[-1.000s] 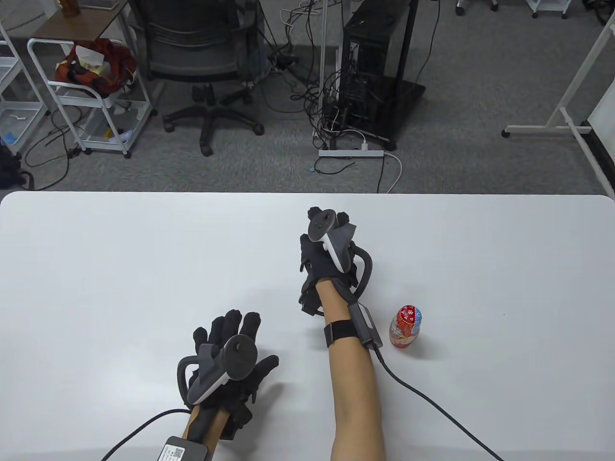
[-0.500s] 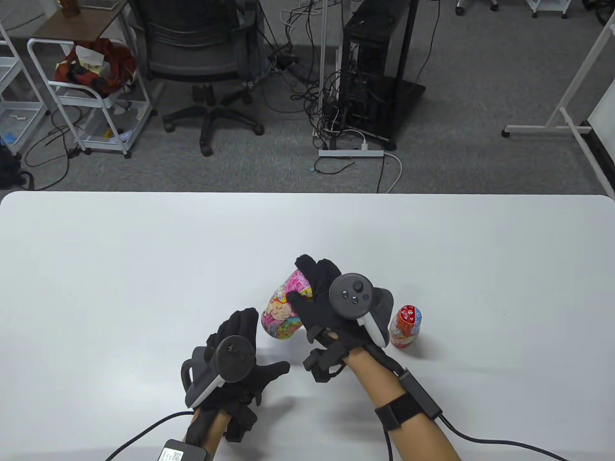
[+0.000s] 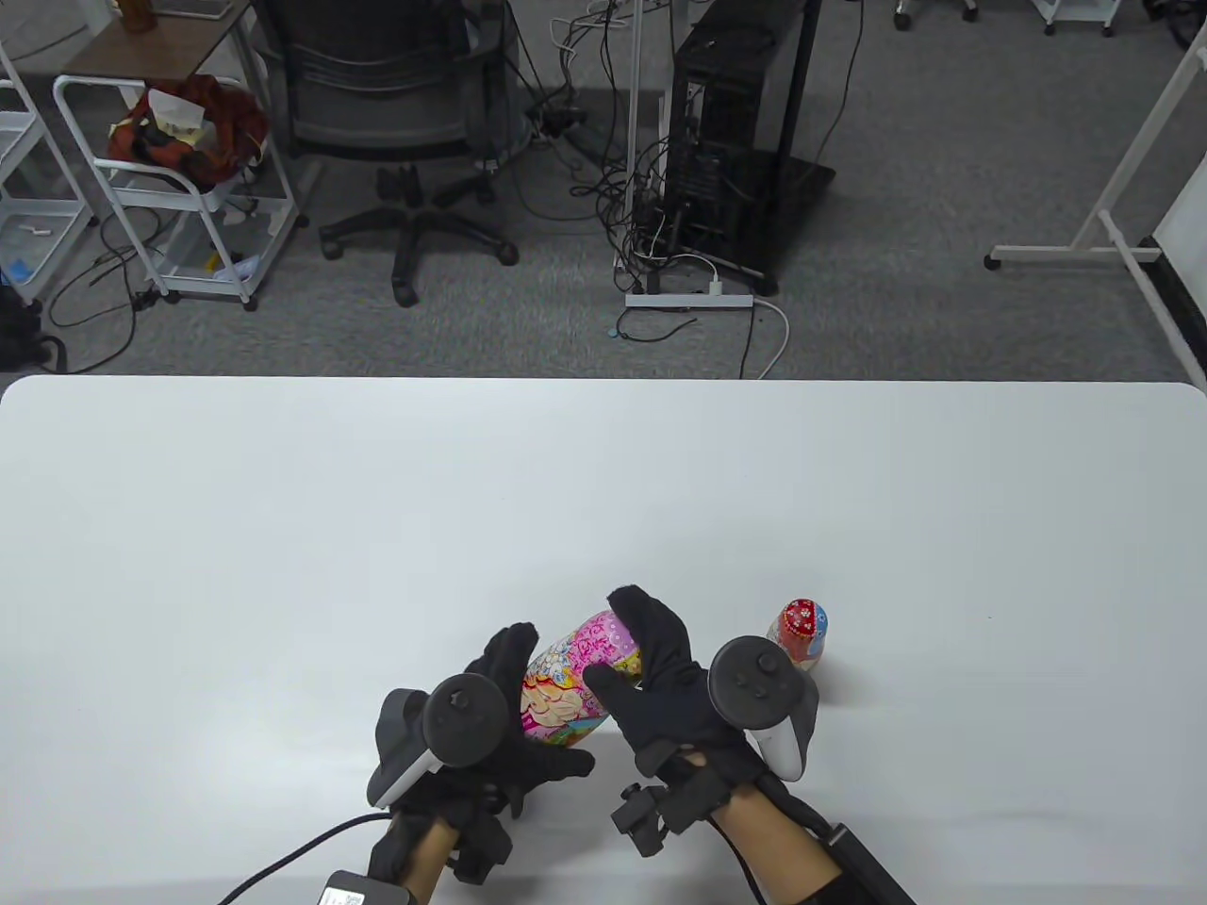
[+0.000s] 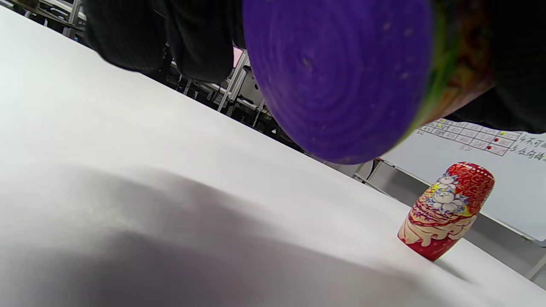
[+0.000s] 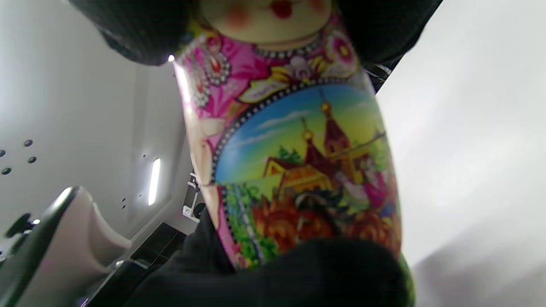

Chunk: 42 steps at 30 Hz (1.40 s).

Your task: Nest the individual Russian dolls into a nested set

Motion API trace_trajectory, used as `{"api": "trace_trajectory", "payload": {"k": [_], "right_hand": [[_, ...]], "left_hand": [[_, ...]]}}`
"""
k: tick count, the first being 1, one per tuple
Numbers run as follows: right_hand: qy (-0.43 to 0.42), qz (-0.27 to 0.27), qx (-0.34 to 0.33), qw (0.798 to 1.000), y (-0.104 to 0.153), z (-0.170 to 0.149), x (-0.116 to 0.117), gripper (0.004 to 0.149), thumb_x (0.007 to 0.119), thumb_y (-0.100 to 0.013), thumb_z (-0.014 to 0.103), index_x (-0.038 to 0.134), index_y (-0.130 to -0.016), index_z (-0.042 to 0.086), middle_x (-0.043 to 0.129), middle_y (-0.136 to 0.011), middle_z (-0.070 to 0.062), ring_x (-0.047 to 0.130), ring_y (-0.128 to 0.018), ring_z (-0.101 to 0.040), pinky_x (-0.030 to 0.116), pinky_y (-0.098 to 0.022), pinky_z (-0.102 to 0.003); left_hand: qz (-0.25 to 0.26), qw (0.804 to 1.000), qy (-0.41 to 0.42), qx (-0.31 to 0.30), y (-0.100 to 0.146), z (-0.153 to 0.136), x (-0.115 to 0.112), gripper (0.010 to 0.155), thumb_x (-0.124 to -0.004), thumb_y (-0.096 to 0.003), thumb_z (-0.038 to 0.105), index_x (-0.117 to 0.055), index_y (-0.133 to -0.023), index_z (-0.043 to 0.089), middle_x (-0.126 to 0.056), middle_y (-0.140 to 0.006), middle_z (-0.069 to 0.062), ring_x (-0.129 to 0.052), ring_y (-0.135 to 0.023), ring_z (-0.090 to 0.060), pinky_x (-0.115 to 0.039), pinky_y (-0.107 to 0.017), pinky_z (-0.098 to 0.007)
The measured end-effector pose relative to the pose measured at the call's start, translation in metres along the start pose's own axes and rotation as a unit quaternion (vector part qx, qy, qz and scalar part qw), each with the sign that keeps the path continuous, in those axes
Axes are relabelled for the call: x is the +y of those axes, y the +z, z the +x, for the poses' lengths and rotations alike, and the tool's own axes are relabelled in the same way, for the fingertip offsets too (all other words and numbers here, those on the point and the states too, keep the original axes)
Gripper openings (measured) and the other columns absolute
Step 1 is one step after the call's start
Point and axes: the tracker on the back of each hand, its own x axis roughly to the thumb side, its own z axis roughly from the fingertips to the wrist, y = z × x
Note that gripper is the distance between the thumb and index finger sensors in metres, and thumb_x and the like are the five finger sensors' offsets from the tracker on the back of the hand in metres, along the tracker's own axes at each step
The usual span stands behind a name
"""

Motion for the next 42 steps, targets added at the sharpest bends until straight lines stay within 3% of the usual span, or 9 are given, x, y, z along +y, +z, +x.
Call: {"api": "trace_trajectory", "payload": {"k": [6, 12, 15, 26, 37, 38, 39, 40, 42], "right_hand": [[0.014, -0.007, -0.018, 1.000, 0.002, -0.003, 0.003, 0.076, 0.076, -0.046, 0.055, 0.026, -0.101, 0.039, 0.031, -0.109, -0.017, 0.069, -0.091, -0.041, 0.068, -0.066, -0.053], [0.010, 0.022, 0.035, 0.999, -0.001, -0.016, 0.007, 0.091, 0.081, -0.043, 0.058, 0.012, -0.099, 0.039, 0.035, -0.108, -0.023, 0.073, -0.090, -0.038, 0.073, -0.063, -0.051], [-0.044, 0.066, 0.064, 0.995, -0.005, -0.023, 0.006, 0.081, 0.089, -0.042, 0.049, 0.034, -0.101, 0.041, 0.044, -0.106, -0.024, 0.074, -0.090, -0.044, 0.073, -0.062, -0.053], [0.088, -0.005, -0.002, 0.996, 0.004, 0.001, 0.016, 0.080, 0.085, -0.042, 0.053, 0.032, -0.100, 0.036, 0.044, -0.104, -0.024, 0.077, -0.086, -0.043, 0.074, -0.062, -0.053], [0.120, -0.045, -0.037, 0.991, 0.010, 0.018, 0.014, 0.080, 0.086, -0.042, 0.052, 0.034, -0.100, 0.035, 0.044, -0.103, -0.027, 0.079, -0.082, -0.045, 0.075, -0.060, -0.054], [0.141, -0.075, -0.061, 0.985, 0.014, 0.025, 0.014, 0.081, 0.091, -0.042, 0.047, 0.034, -0.099, 0.034, 0.039, -0.103, -0.027, 0.074, -0.083, -0.048, 0.070, -0.062, -0.058], [0.180, -0.080, -0.078, 0.977, 0.013, 0.028, 0.012, 0.082, 0.091, -0.042, 0.048, 0.033, -0.099, 0.034, 0.039, -0.103, -0.027, 0.074, -0.083, -0.047, 0.071, -0.061, -0.057], [0.247, -0.087, -0.084, 0.961, 0.013, 0.031, 0.007, 0.082, 0.086, -0.043, 0.055, 0.031, -0.100, 0.034, 0.044, -0.102, -0.026, 0.080, -0.082, -0.042, 0.077, -0.059, -0.052], [0.226, -0.095, -0.062, 0.968, 0.014, 0.027, 0.006, 0.081, 0.086, -0.044, 0.052, 0.030, -0.100, 0.035, 0.041, -0.104, -0.025, 0.077, -0.085, -0.043, 0.074, -0.062, -0.053]], "left_hand": [[0.026, 0.999, 0.001, -0.019, 0.002, 0.002, 0.003, 0.121, -0.093, -0.0241, 0.077, -0.031, -0.107, 0.016, -0.073, -0.102, -0.009, -0.090, -0.092, -0.030, -0.077, -0.067, -0.055], [0.037, 0.996, -0.081, -0.025, 0.005, 0.007, 0.004, 0.121, -0.094, -0.0232, 0.077, -0.034, -0.106, 0.011, -0.075, -0.100, -0.011, -0.092, -0.086, -0.029, -0.078, -0.065, -0.055], [0.023, 0.994, -0.104, -0.011, 0.003, -0.001, 0.001, 0.123, -0.094, -0.0231, 0.076, -0.032, -0.106, 0.010, -0.074, -0.101, -0.010, -0.092, -0.088, -0.028, -0.077, -0.065, -0.054], [0.069, 0.986, -0.148, -0.015, 0.000, -0.002, 0.006, 0.118, -0.094, -0.0208, 0.080, -0.043, -0.104, 0.012, -0.078, -0.097, -0.008, -0.095, -0.085, -0.025, -0.078, -0.066, -0.052], [0.103, 0.980, -0.169, -0.004, 0.005, 0.010, 0.013, 0.118, -0.095, -0.0211, 0.080, -0.048, -0.102, 0.009, -0.082, -0.094, -0.011, -0.097, -0.083, -0.027, -0.077, -0.067, -0.052], [0.124, 0.967, -0.216, 0.062, 0.005, 0.005, 0.009, 0.118, -0.095, -0.0193, 0.080, -0.051, -0.101, 0.007, -0.084, -0.091, -0.013, -0.098, -0.080, -0.028, -0.076, -0.069, -0.053], [0.094, 0.963, -0.247, 0.048, 0.003, -0.001, 0.010, 0.118, -0.092, -0.0213, 0.083, -0.050, -0.102, 0.007, -0.084, -0.091, -0.012, -0.098, -0.080, -0.026, -0.077, -0.069, -0.051], [0.078, 0.964, -0.247, 0.052, 0.003, -0.007, 0.012, 0.118, -0.089, -0.0218, 0.085, -0.049, -0.102, 0.008, -0.084, -0.092, -0.010, -0.099, -0.081, -0.024, -0.077, -0.069, -0.049], [0.096, 0.980, -0.167, 0.055, 0.005, -0.017, 0.016, 0.118, -0.094, -0.0232, 0.078, -0.045, -0.103, 0.007, -0.079, -0.096, -0.013, -0.094, -0.084, -0.030, -0.073, -0.069, -0.055]]}}
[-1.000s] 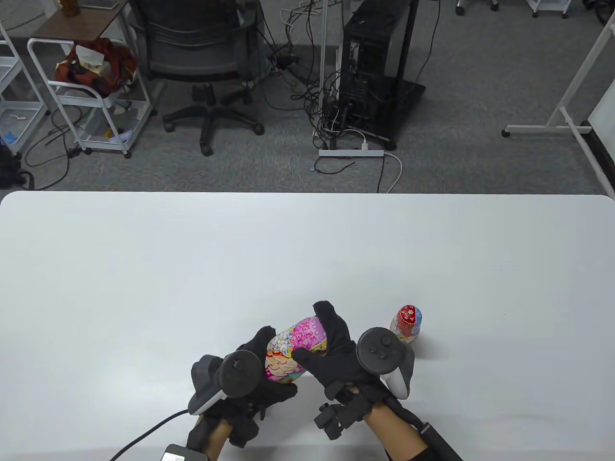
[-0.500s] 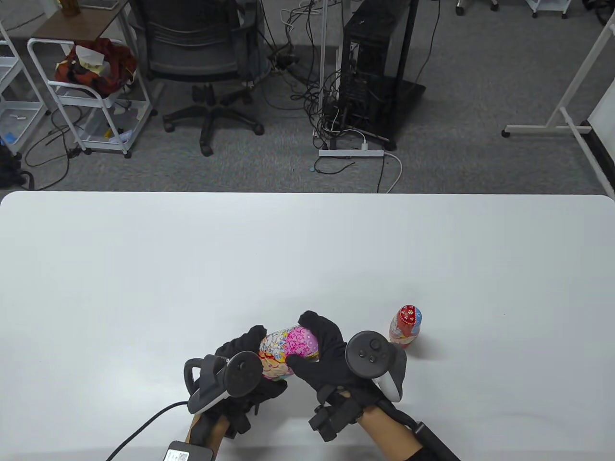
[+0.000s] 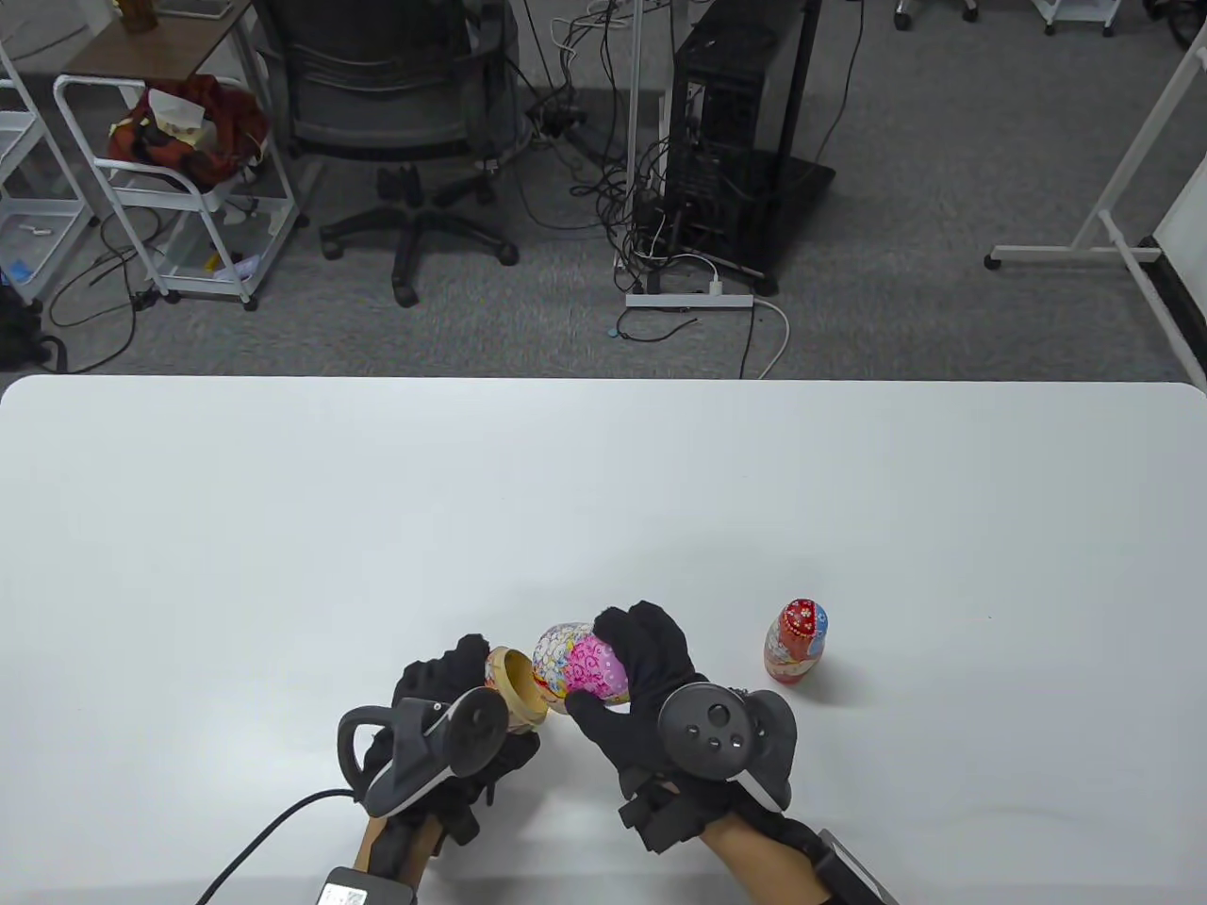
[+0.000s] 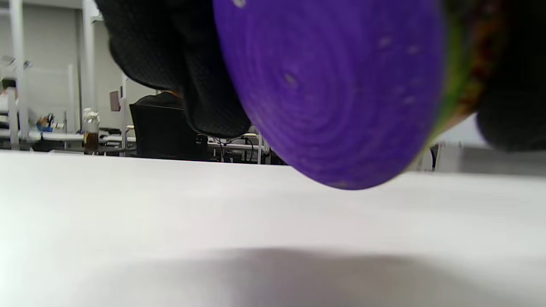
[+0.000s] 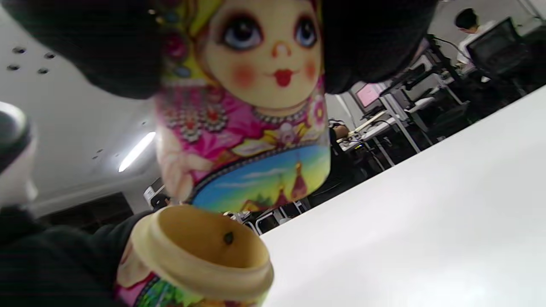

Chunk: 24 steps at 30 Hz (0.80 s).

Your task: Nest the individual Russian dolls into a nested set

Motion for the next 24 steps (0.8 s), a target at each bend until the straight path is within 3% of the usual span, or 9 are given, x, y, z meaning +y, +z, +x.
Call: {"api": "trace_trajectory", "payload": {"k": [3, 6, 15, 19, 23, 24], "right_hand": [[0.105, 0.014, 0.030, 0.994, -0.004, -0.014, 0.004, 0.084, 0.083, -0.045, 0.056, 0.024, -0.101, 0.037, 0.039, -0.106, -0.021, 0.074, -0.086, -0.040, 0.070, -0.063, -0.053], [0.213, 0.050, 0.049, 0.975, -0.006, -0.029, 0.013, 0.082, 0.082, -0.044, 0.058, 0.027, -0.102, 0.038, 0.042, -0.107, -0.019, 0.076, -0.085, -0.039, 0.070, -0.061, -0.053], [0.248, 0.157, 0.104, 0.950, -0.006, -0.055, 0.039, 0.075, 0.079, -0.046, 0.055, 0.033, -0.103, 0.038, 0.042, -0.109, -0.018, 0.071, -0.090, -0.041, 0.066, -0.064, -0.056], [0.237, 0.166, 0.107, 0.951, -0.008, -0.054, 0.035, 0.076, 0.077, -0.047, 0.056, 0.029, -0.103, 0.039, 0.040, -0.110, -0.019, 0.067, -0.093, -0.042, 0.065, -0.065, -0.056], [0.210, 0.091, 0.093, 0.969, -0.012, -0.047, 0.007, 0.076, 0.073, -0.045, 0.062, 0.029, -0.104, 0.040, 0.031, -0.113, -0.014, 0.048, -0.102, -0.043, 0.052, -0.072, -0.059], [0.208, 0.049, 0.096, 0.972, -0.014, -0.046, -0.008, 0.074, 0.073, -0.045, 0.062, 0.032, -0.104, 0.040, 0.031, -0.114, -0.013, 0.046, -0.103, -0.043, 0.051, -0.073, -0.059]], "left_hand": [[0.012, 0.999, 0.043, 0.017, 0.003, -0.007, 0.005, 0.118, -0.093, -0.0245, 0.078, -0.041, -0.105, 0.009, -0.075, -0.099, -0.012, -0.090, -0.088, -0.030, -0.071, -0.069, -0.056], [0.000, 0.997, 0.073, 0.025, 0.005, -0.008, 0.003, 0.118, -0.094, -0.0246, 0.078, -0.039, -0.106, 0.012, -0.073, -0.101, -0.010, -0.088, -0.091, -0.030, -0.070, -0.069, -0.057], [-0.008, 0.998, 0.066, -0.015, 0.005, -0.002, 0.000, 0.117, -0.093, -0.0244, 0.078, -0.035, -0.108, 0.019, -0.066, -0.108, -0.013, -0.083, -0.096, -0.033, -0.068, -0.070, -0.059], [0.015, 0.997, 0.064, -0.030, 0.007, 0.004, 0.006, 0.117, -0.092, -0.0240, 0.079, -0.036, -0.107, 0.019, -0.069, -0.107, -0.010, -0.085, -0.095, -0.031, -0.069, -0.070, -0.058], [0.018, 0.997, 0.074, -0.031, 0.009, 0.007, 0.008, 0.117, -0.092, -0.0239, 0.079, -0.036, -0.107, 0.019, -0.071, -0.105, -0.009, -0.086, -0.094, -0.031, -0.070, -0.070, -0.058], [0.016, 0.996, 0.079, -0.032, 0.009, 0.006, 0.008, 0.117, -0.092, -0.0239, 0.079, -0.036, -0.107, 0.018, -0.072, -0.105, -0.008, -0.087, -0.094, -0.031, -0.070, -0.070, -0.058]]}}
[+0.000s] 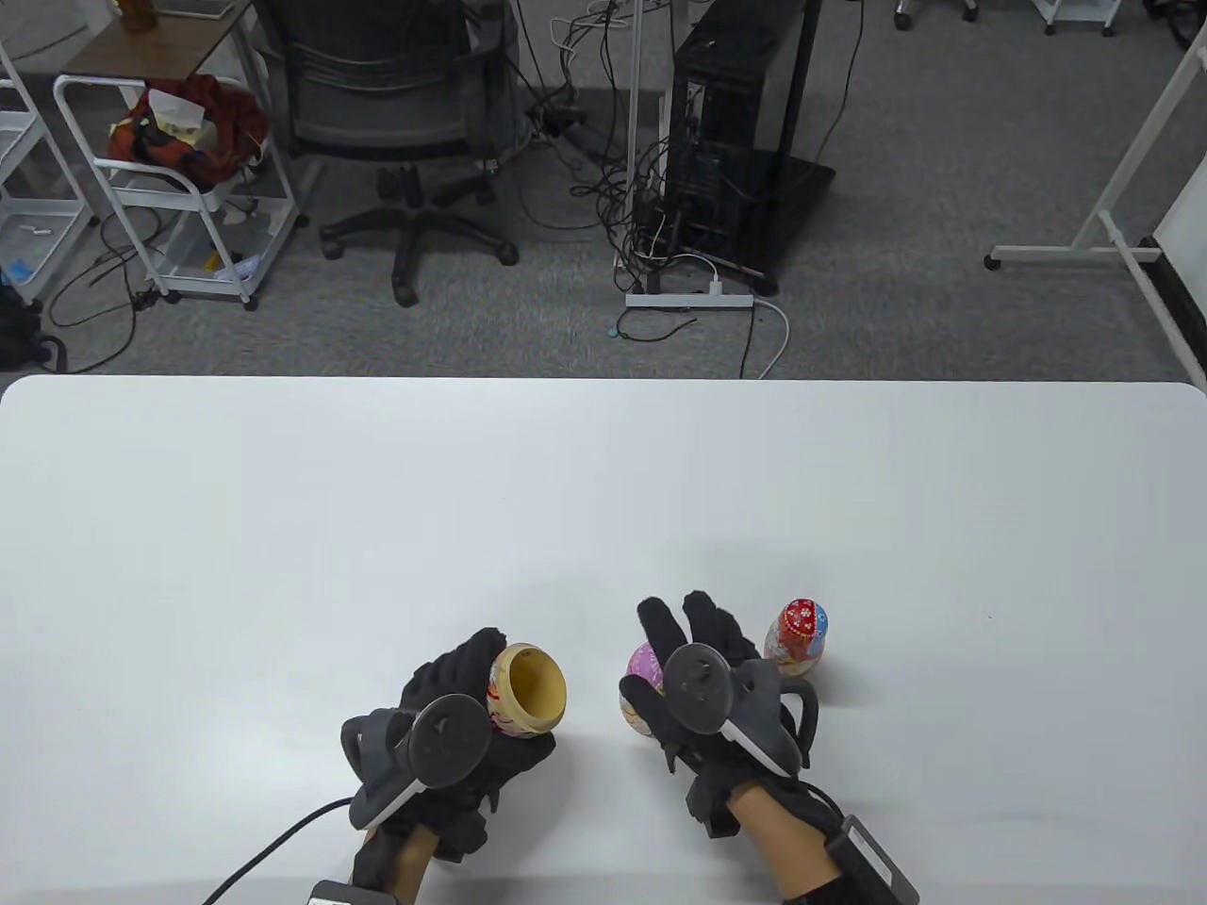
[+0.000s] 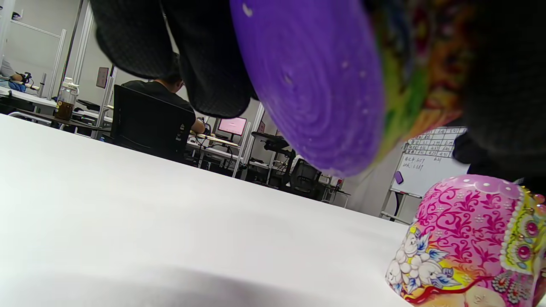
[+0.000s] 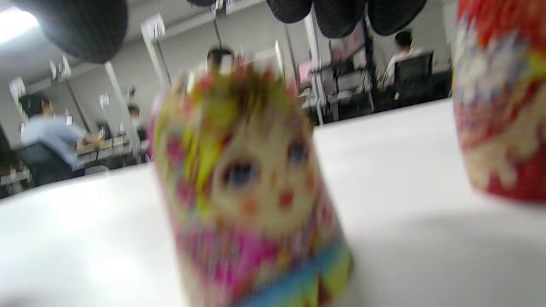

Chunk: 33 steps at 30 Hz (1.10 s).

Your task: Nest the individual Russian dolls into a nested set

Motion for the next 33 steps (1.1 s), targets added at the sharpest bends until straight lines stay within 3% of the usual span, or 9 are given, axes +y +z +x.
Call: {"api": "trace_trajectory", "payload": {"k": [4, 7, 12, 14, 17, 24, 27, 30, 33], "right_hand": [[0.072, -0.048, 0.109, 0.990, -0.004, -0.029, -0.021, 0.071, 0.071, -0.048, 0.061, 0.037, -0.105, 0.036, 0.025, -0.114, -0.014, 0.032, -0.104, -0.045, 0.041, -0.074, -0.063], [0.121, -0.018, 0.177, 0.977, -0.009, -0.054, -0.018, 0.073, 0.070, -0.048, 0.064, 0.030, -0.105, 0.042, 0.017, -0.114, -0.016, 0.026, -0.105, -0.048, 0.038, -0.074, -0.064], [0.109, 0.088, 0.215, 0.967, -0.016, -0.077, 0.004, 0.067, 0.068, -0.050, 0.062, 0.028, -0.102, 0.049, 0.020, -0.114, -0.017, 0.052, -0.100, -0.050, 0.055, -0.070, -0.060], [0.093, 0.081, 0.219, 0.968, -0.017, -0.079, 0.005, 0.060, 0.067, -0.053, 0.052, 0.028, -0.100, 0.052, 0.027, -0.112, -0.018, 0.070, -0.093, -0.040, 0.066, -0.066, -0.054], [0.089, 0.056, 0.222, 0.969, -0.018, -0.081, 0.005, 0.053, 0.067, -0.054, 0.044, 0.038, -0.098, 0.052, 0.038, -0.110, -0.016, 0.076, -0.089, -0.036, 0.067, -0.067, -0.051], [0.078, -0.005, 0.196, 0.978, -0.016, -0.075, -0.002, 0.050, 0.072, -0.051, 0.046, 0.048, -0.095, 0.049, 0.051, -0.106, -0.016, 0.084, -0.084, -0.033, 0.073, -0.065, -0.048], [0.005, -0.048, 0.157, 0.986, -0.013, -0.065, -0.015, 0.050, 0.072, -0.050, 0.046, 0.049, -0.095, 0.048, 0.052, -0.106, -0.016, 0.085, -0.083, -0.032, 0.073, -0.064, -0.048], [-0.126, -0.076, 0.088, 0.985, -0.006, -0.046, -0.033, 0.051, 0.073, -0.050, 0.045, 0.049, -0.095, 0.046, 0.051, -0.105, -0.017, 0.085, -0.082, -0.033, 0.073, -0.063, -0.049], [-0.166, -0.076, 0.038, 0.982, -0.002, -0.031, -0.043, 0.051, 0.072, -0.050, 0.046, 0.048, -0.096, 0.045, 0.051, -0.105, -0.018, 0.085, -0.081, -0.032, 0.074, -0.063, -0.048]], "left_hand": [[-0.012, 1.000, 0.022, -0.009, 0.000, -0.001, -0.001, 0.118, -0.091, -0.0240, 0.081, -0.037, -0.107, 0.018, -0.073, -0.104, -0.007, -0.087, -0.094, -0.029, -0.070, -0.070, -0.057], [-0.015, 1.000, 0.019, -0.015, 0.000, 0.000, -0.002, 0.118, -0.091, -0.0240, 0.081, -0.037, -0.107, 0.017, -0.073, -0.104, -0.007, -0.087, -0.093, -0.029, -0.070, -0.070, -0.057], [-0.022, 1.000, 0.009, -0.016, -0.001, 0.001, -0.005, 0.118, -0.091, -0.0243, 0.080, -0.036, -0.107, 0.017, -0.072, -0.104, -0.008, -0.086, -0.094, -0.029, -0.070, -0.070, -0.058], [-0.022, 1.000, 0.005, -0.015, 0.000, 0.000, -0.006, 0.117, -0.091, -0.0246, 0.079, -0.036, -0.108, 0.017, -0.071, -0.105, -0.008, -0.085, -0.094, -0.030, -0.070, -0.070, -0.057], [-0.022, 1.000, 0.008, -0.011, 0.000, 0.000, -0.006, 0.117, -0.091, -0.0246, 0.079, -0.036, -0.108, 0.017, -0.071, -0.105, -0.008, -0.085, -0.094, -0.030, -0.070, -0.070, -0.057], [-0.020, 1.000, 0.009, -0.012, 0.000, -0.001, -0.006, 0.117, -0.091, -0.0247, 0.079, -0.036, -0.108, 0.018, -0.071, -0.105, -0.007, -0.085, -0.095, -0.030, -0.070, -0.069, -0.057], [-0.022, 1.000, 0.009, -0.011, -0.001, -0.001, -0.007, 0.118, -0.090, -0.0248, 0.080, -0.036, -0.108, 0.017, -0.071, -0.105, -0.008, -0.085, -0.094, -0.030, -0.070, -0.069, -0.057], [-0.022, 1.000, 0.008, -0.003, -0.001, -0.002, -0.008, 0.118, -0.090, -0.0252, 0.079, -0.036, -0.107, 0.014, -0.071, -0.104, -0.008, -0.085, -0.093, -0.031, -0.070, -0.069, -0.057], [-0.024, 1.000, 0.015, 0.001, -0.001, -0.003, -0.008, 0.118, -0.090, -0.0254, 0.079, -0.036, -0.107, 0.014, -0.071, -0.104, -0.009, -0.085, -0.092, -0.031, -0.070, -0.069, -0.057]]}}
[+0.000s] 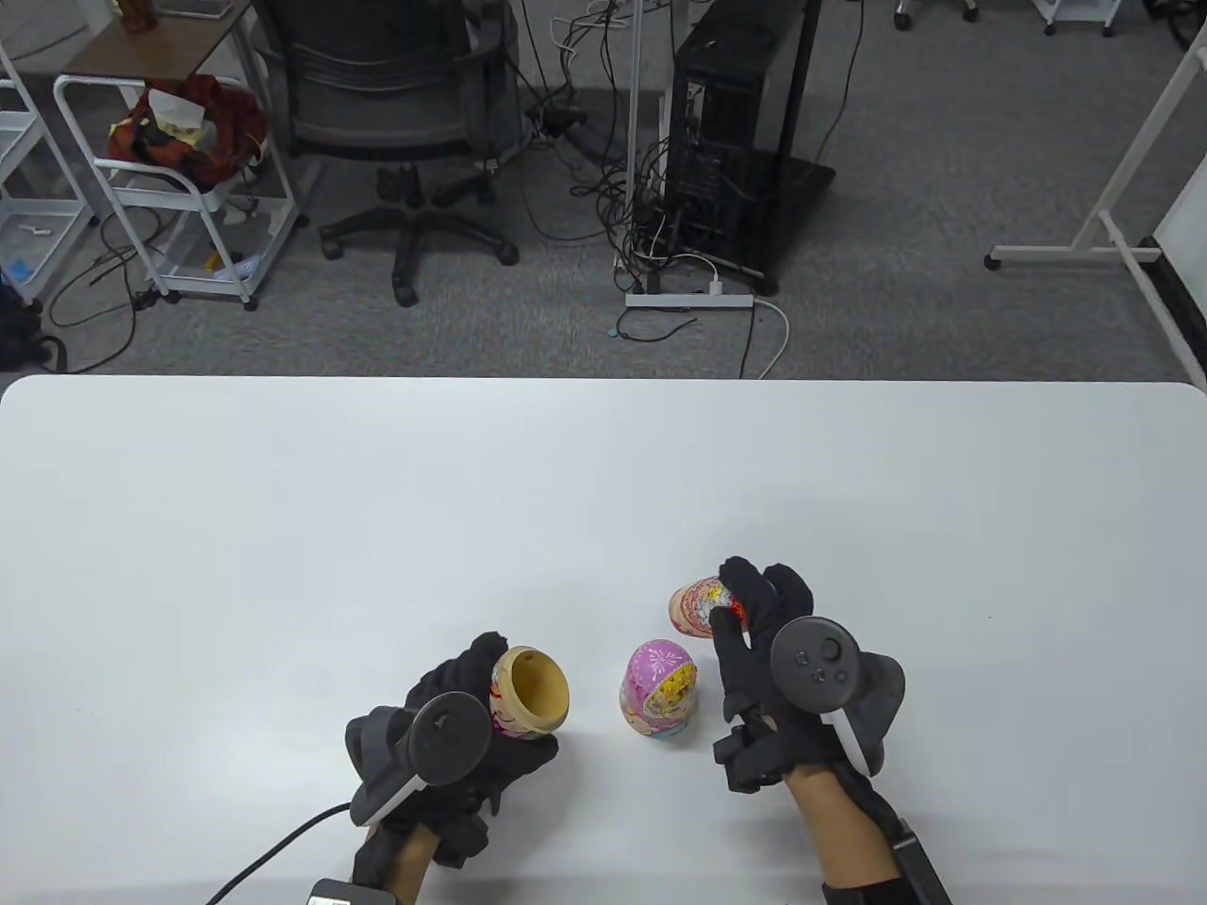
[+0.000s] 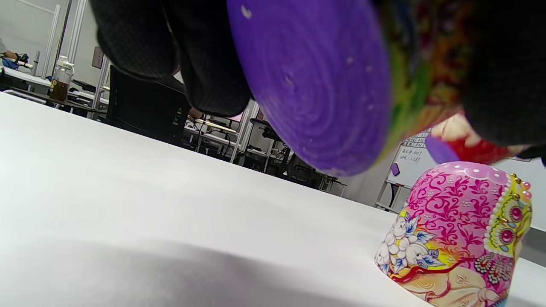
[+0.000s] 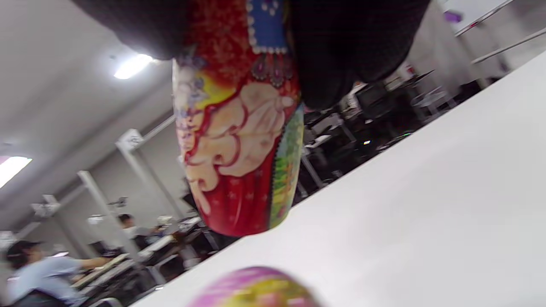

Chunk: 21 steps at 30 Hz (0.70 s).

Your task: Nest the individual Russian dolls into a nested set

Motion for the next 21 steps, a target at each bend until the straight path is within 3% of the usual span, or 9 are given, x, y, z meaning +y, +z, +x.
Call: {"api": "trace_trajectory", "payload": {"k": [9, 21], "right_hand": [[-0.144, 0.088, -0.138, 0.976, 0.022, 0.043, 0.020, 0.052, 0.072, -0.050, 0.047, 0.049, -0.096, 0.044, 0.052, -0.104, -0.017, 0.087, -0.080, -0.031, 0.075, -0.063, -0.047], [-0.129, 0.138, -0.166, 0.968, 0.034, 0.055, 0.045, 0.052, 0.072, -0.050, 0.047, 0.051, -0.097, 0.042, 0.054, -0.104, -0.016, 0.088, -0.079, -0.031, 0.076, -0.062, -0.047]], "left_hand": [[-0.001, 1.000, -0.005, -0.011, 0.000, 0.006, -0.001, 0.118, -0.090, -0.0256, 0.079, -0.035, -0.107, 0.014, -0.071, -0.104, -0.009, -0.085, -0.092, -0.031, -0.070, -0.069, -0.057], [0.021, 0.998, -0.019, -0.054, 0.002, 0.020, 0.003, 0.118, -0.089, -0.0253, 0.079, -0.036, -0.107, 0.015, -0.071, -0.104, -0.008, -0.086, -0.092, -0.030, -0.071, -0.069, -0.057]]}}
